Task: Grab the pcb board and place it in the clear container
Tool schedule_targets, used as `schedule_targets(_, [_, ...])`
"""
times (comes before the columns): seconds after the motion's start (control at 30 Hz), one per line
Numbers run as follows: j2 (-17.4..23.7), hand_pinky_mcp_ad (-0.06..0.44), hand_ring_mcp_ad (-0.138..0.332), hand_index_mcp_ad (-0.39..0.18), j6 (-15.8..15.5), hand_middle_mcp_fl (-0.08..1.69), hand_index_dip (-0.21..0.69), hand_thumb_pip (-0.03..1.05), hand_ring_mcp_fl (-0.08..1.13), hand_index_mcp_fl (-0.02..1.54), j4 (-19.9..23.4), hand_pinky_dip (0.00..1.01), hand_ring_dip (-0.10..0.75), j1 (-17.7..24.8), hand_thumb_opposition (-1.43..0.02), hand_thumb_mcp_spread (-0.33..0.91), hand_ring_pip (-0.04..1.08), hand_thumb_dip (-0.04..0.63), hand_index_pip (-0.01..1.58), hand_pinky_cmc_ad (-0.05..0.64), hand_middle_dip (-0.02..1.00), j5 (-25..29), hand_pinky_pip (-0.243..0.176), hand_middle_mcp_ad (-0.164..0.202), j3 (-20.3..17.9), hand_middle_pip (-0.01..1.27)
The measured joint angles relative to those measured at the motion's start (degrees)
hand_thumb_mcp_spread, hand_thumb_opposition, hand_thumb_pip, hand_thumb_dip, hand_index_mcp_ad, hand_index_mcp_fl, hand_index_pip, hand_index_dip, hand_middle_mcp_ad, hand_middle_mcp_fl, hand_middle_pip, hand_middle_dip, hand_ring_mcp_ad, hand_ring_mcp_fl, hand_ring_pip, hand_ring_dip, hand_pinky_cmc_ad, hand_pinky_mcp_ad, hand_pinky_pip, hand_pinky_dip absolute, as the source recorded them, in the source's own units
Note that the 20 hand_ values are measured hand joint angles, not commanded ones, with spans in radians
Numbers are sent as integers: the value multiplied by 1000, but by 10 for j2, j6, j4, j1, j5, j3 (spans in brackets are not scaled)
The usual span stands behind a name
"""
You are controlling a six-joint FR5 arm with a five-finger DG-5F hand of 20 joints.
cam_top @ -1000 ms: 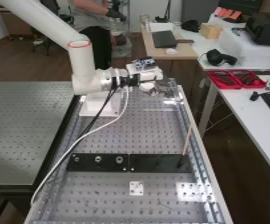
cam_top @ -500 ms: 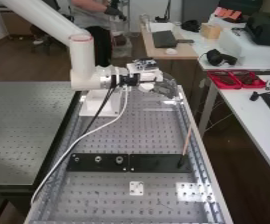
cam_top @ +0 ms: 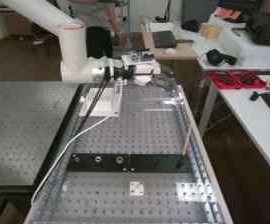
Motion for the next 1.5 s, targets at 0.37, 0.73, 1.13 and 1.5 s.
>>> schedule_targets(0.37, [105, 246, 133, -197, -7, 426, 16, 731, 225, 143, -28, 845, 489, -33, -822, 393, 314, 346, 304, 461, 696, -4, -44, 51, -37, 485])
schedule_targets(0.73, [193, 290, 138, -180, -15, 428, 61, 590, 220, 206, -37, 911, 489, -47, -775, 339, 295, 276, 222, 463, 686, 49, -58, 51, -68, 356])
schedule_targets(1.13, [234, 363, 169, -154, 0, 337, 162, 415, 173, 258, -28, 962, 480, -96, -728, 304, 164, 182, 113, 531, 681, 73, -58, 52, -78, 155])
schedule_targets(1.5, [245, 389, 190, -119, 3, 124, 257, 248, 65, 276, -44, 771, 227, -100, -730, 267, 113, 75, 87, 555, 358, 120, -58, 75, -68, 141])
